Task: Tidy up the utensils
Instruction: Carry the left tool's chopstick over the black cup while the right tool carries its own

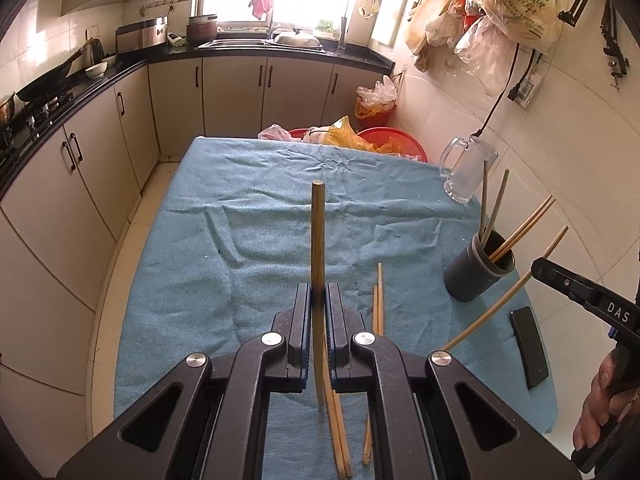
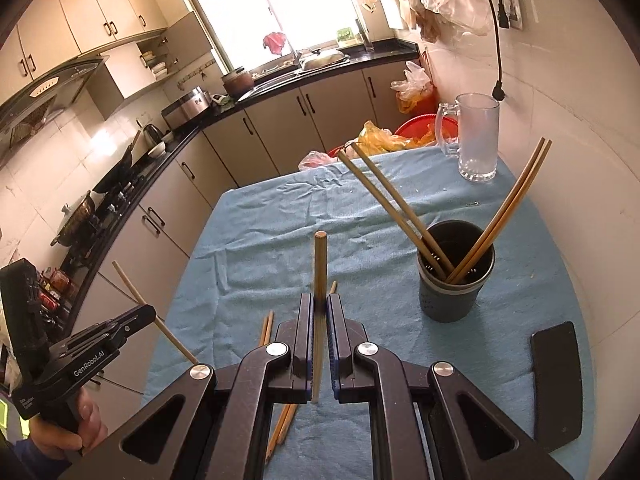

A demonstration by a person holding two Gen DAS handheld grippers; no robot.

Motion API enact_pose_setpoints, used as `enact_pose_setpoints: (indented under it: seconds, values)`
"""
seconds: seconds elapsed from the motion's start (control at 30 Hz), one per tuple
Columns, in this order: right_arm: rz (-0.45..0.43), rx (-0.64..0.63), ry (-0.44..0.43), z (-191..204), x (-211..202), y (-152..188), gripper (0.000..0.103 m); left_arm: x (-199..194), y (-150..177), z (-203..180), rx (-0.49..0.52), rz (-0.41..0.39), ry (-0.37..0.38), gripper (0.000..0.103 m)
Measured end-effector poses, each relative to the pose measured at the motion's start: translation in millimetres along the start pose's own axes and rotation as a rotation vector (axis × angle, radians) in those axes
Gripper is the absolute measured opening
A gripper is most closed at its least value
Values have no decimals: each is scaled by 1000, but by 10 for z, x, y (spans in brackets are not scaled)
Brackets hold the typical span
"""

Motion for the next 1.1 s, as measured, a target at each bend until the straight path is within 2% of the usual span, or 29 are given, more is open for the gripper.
enact_pose_setpoints:
  seconds: [1.1]
  values:
    - [-51,49,-14,-170,-349,-33,6,-265,-160,-167,5,-57,18,6]
Point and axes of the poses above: each gripper's, at about its wrist camera, not at the fingertips, and x roughly the way its jaws point, z to its left, y to its underside, the point moved 4 cm from there along x, roughly the way its jaws point, and after that the axes turned 9 degrees about -y, right-handed, at the moved point
